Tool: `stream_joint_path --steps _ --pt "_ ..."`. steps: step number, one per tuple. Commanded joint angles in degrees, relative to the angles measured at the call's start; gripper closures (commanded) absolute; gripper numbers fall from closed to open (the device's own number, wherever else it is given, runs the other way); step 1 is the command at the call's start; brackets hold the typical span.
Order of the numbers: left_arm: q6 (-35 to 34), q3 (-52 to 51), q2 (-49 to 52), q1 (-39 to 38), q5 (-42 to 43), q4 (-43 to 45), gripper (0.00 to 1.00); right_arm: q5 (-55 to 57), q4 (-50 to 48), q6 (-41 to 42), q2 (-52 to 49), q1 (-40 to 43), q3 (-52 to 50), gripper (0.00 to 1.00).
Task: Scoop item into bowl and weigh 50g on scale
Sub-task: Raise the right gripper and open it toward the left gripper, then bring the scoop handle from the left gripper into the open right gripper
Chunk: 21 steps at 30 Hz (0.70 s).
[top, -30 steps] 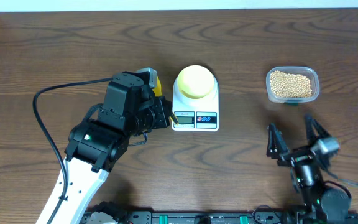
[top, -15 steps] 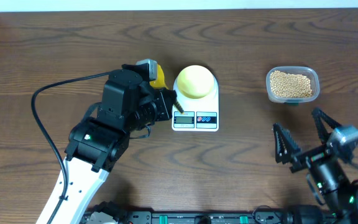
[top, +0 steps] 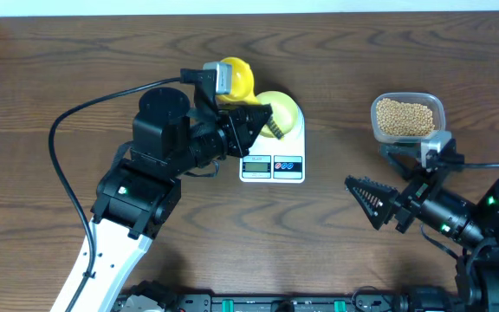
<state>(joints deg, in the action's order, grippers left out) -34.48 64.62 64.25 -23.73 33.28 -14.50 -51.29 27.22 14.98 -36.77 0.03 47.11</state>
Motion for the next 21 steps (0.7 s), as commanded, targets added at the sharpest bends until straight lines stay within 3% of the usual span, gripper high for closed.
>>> stream_joint_path --steps 1,4,11,17,21 --pt "-2.71 0.33 0.07 -1.84 2.75 4.5 0.93 -4.39 -2.86 12.98 -1.31 0.31 1.29 0.01" --pt "-2.71 0.33 0.07 -4.37 2.75 9.66 0.93 -4.79 -4.79 20.68 -2.29 0.31 1.29 0.01" --pt "-2.84 0.33 0.11 -8.41 1.18 15.04 0.93 -12.59 -12.26 27.74 -2.64 0.28 1.29 0.01" --pt "-7.56 0.33 0.11 -8.61 0.33 16.76 0.93 -16.35 -21.07 39.69 -2.64 0.28 1.29 0.01" --pt "-13.44 0.33 0.11 -8.61 0.31 20.39 0.93 -15.63 -21.75 42.86 -2.64 0.24 1.29 0.01"
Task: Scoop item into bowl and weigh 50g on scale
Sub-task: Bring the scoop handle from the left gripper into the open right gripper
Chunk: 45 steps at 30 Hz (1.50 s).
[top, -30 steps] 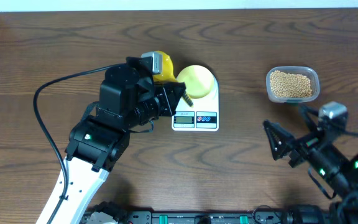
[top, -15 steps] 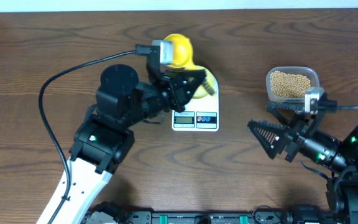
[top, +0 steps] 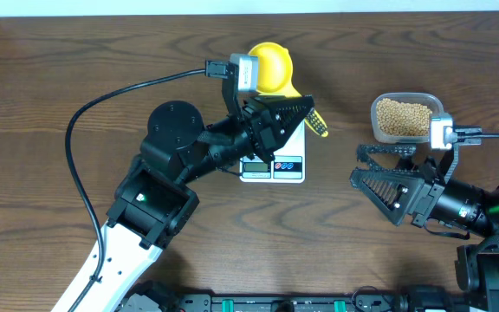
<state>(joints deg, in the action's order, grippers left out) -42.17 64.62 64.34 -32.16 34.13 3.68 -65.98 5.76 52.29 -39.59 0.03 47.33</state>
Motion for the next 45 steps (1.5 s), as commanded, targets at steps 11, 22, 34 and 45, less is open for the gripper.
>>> stream_joint_path --steps 11,22,34,45 --pt "-13.03 0.33 0.17 -4.24 -4.55 3.3 0.93 4.76 -3.06 9.07 0.17 0.24 1.05 0.38" --pt "-13.05 0.33 3.34 -8.74 -6.75 6.75 0.93 8.09 -8.83 15.32 0.13 0.24 1.05 0.37" --pt "-13.0 0.33 5.68 -11.56 -6.32 12.22 0.93 9.14 -8.83 17.57 0.13 0.24 1.05 0.5" --pt "-13.0 0.33 5.7 -12.98 -6.34 12.55 0.93 9.29 -8.83 18.64 0.13 0.24 1.05 0.6"
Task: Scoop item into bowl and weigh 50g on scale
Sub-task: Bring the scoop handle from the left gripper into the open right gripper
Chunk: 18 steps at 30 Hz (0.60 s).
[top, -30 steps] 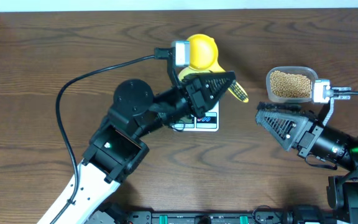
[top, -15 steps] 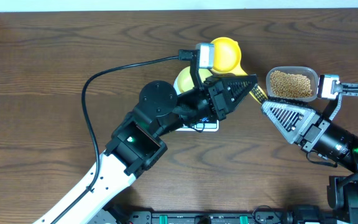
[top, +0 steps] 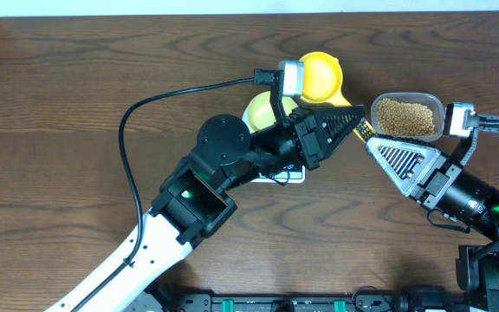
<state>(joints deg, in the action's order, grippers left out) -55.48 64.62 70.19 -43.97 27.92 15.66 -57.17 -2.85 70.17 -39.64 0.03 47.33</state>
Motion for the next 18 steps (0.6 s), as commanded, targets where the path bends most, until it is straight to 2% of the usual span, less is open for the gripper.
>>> stream_joint_path --steps 1,6,18 --pt "0.31 0.33 -0.15 -1.42 -0.13 0.57 0.93 0.48 -0.22 0.76 0.2 0.24 1.05 0.61" --pt "0.31 0.33 -0.15 -1.66 -0.11 0.52 0.93 0.24 -0.22 1.16 0.2 0.24 1.05 0.62" --pt "0.28 0.33 -0.15 -2.16 0.11 0.52 0.93 -0.17 -0.44 2.27 0.2 0.24 1.05 0.73"
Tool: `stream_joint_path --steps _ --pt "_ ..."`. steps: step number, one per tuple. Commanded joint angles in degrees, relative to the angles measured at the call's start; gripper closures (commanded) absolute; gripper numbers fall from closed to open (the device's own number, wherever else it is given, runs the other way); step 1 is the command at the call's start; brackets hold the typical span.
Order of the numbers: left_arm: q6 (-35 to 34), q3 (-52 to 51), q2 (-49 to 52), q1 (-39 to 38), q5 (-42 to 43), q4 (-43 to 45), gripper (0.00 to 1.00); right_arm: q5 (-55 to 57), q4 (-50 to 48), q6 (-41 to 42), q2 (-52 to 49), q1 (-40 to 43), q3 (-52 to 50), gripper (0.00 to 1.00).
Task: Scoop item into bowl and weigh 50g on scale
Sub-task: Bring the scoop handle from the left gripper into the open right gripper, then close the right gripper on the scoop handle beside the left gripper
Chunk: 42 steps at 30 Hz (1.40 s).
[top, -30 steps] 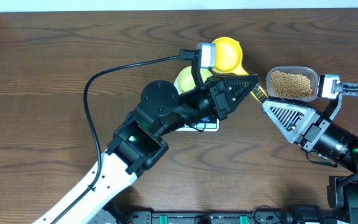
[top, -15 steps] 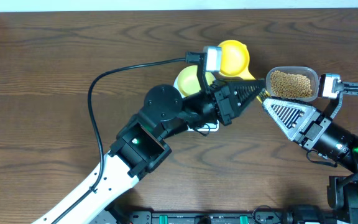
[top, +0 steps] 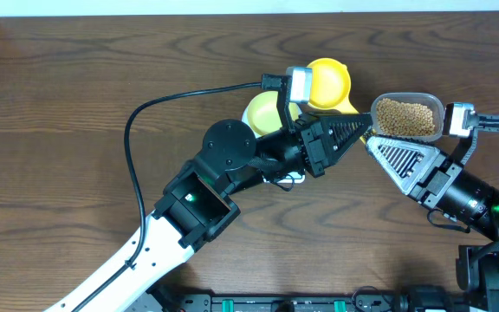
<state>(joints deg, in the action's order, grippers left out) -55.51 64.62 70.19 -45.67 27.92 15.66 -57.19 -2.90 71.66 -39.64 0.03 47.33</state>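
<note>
My left gripper is shut on the handle of a yellow scoop, whose cup sits just left of the clear tub of tan grains. A pale yellow bowl stands on the white scale, which my left arm mostly hides. My right gripper lies against the tub's near-left side. One ribbed finger shows. The overhead view does not show whether the right gripper holds the tub.
The black cable of the left wrist camera arcs over the table to the left. Dark wooden table stretches to the left and back. The tub stands close to the right arm's wrist camera.
My left gripper has moved a little to the right with the scoop, closer to the tub. The right gripper and the tub are where they were.
At first my left gripper held the scoop beside the bowl on the scale, with the right gripper low, away from the tub. Then the scoop was right of the bowl and the right gripper stood open near the tub. Now both grippers are at the tub.
</note>
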Motion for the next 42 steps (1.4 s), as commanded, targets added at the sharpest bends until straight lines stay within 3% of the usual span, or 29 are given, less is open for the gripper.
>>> stream_joint_path --steps 1,11,21,26,32,37,42 --pt "0.31 0.33 -0.15 -0.46 0.11 0.52 0.93 -0.24 -0.39 0.79 0.2 0.24 1.05 0.74" --pt "0.33 0.33 -0.09 -0.44 0.09 0.09 0.93 -1.03 -0.39 1.16 0.2 0.24 1.05 0.81" --pt "0.31 0.33 -0.09 -0.44 0.11 -0.04 0.93 -1.03 -0.39 1.11 0.2 0.24 1.05 0.98" --pt "0.31 0.33 -0.09 -0.44 0.92 -0.33 0.91 -1.01 -0.39 0.9 0.2 0.24 1.05 0.99" --pt "0.33 0.33 -0.09 -0.44 1.64 -0.57 0.29 0.92 -0.39 -0.44 0.2 0.26 1.05 0.99" --pt "0.74 0.33 -0.09 -0.37 1.49 -1.51 0.19 4.33 -0.33 -4.66 0.2 0.26 1.05 0.99" --pt "7.04 0.33 -0.09 -0.37 0.81 -2.05 0.12 8.33 1.81 -11.21 0.2 0.31 1.05 0.99"
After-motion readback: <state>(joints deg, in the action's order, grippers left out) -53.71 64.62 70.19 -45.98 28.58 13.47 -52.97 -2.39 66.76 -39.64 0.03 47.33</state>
